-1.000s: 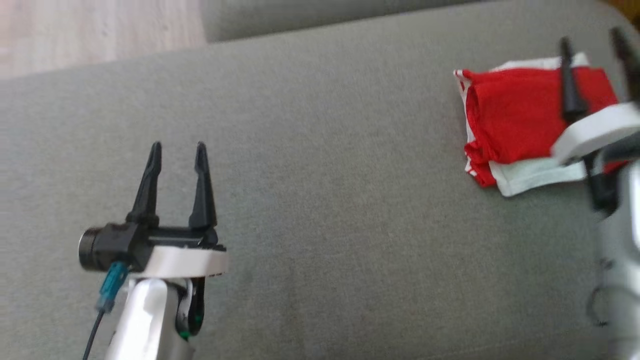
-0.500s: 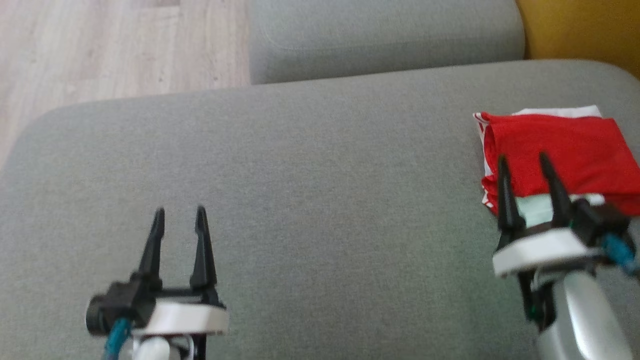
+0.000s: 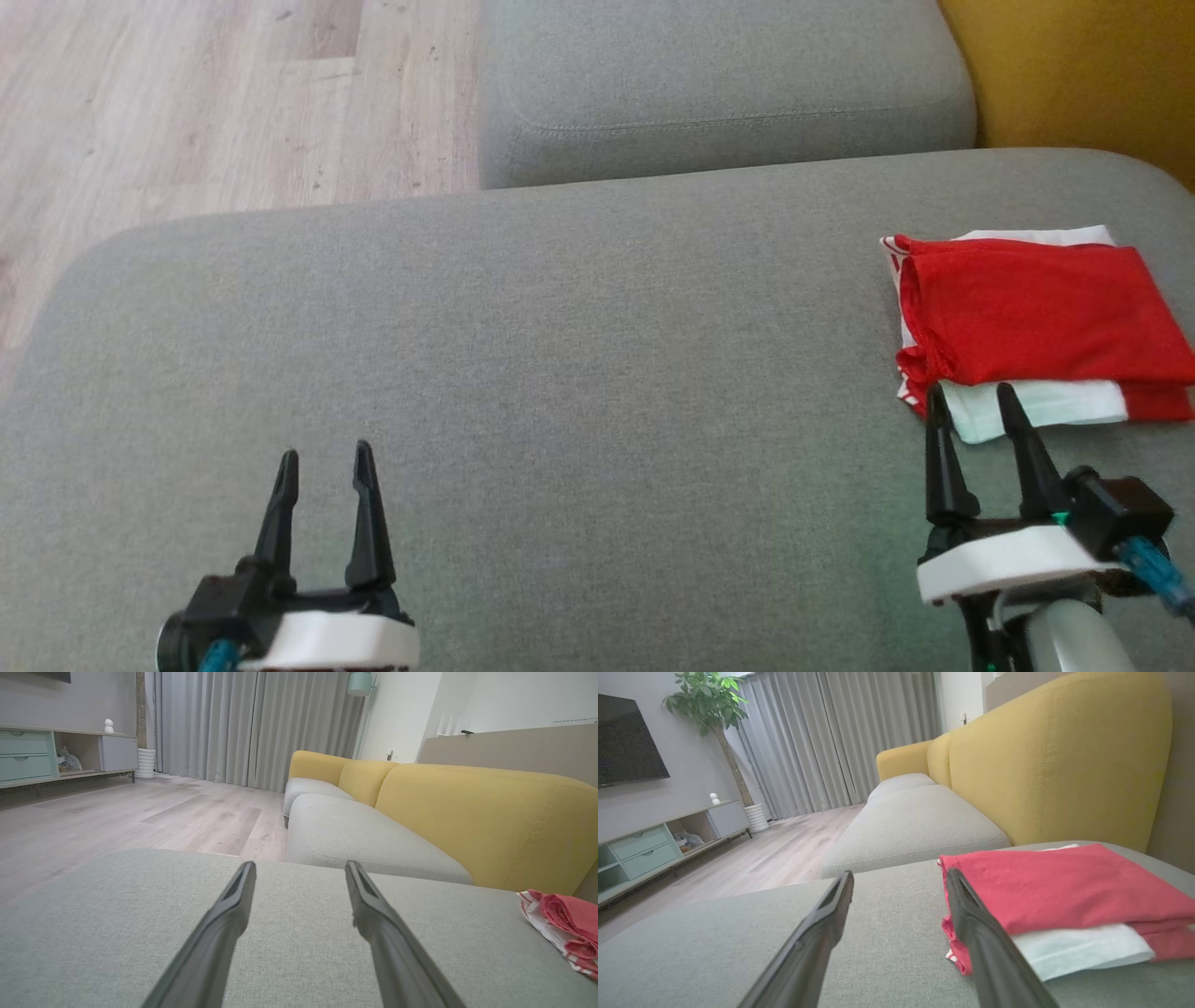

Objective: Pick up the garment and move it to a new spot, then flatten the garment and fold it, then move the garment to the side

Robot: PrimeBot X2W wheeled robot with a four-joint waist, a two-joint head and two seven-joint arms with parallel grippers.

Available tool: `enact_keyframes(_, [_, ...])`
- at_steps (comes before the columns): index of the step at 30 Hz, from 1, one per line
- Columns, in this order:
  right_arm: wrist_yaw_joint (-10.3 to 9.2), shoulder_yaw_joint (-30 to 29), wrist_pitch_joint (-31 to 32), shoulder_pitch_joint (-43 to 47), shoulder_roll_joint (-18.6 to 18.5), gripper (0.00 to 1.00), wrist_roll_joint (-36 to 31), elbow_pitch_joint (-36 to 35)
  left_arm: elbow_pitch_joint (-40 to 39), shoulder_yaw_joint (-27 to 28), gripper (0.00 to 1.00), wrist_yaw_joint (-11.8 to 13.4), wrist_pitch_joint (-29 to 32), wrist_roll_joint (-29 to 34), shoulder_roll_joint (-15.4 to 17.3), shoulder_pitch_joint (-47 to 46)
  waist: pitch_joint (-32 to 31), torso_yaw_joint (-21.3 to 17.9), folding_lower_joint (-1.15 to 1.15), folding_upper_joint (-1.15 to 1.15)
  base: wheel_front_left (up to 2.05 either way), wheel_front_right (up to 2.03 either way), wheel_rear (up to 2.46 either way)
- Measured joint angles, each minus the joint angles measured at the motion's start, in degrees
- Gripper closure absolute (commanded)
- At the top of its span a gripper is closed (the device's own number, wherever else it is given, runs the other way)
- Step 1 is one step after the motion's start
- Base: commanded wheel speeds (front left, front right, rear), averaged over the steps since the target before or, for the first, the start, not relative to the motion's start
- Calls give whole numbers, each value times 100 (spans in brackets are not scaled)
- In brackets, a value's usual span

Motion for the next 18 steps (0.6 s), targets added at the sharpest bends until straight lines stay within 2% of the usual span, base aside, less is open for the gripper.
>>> enact_keyframes(18, [0, 127, 0, 202, 5, 0, 9, -282, -93, 79, 0, 25, 0, 38, 2, 101, -24, -56, 0, 0, 0, 0, 0])
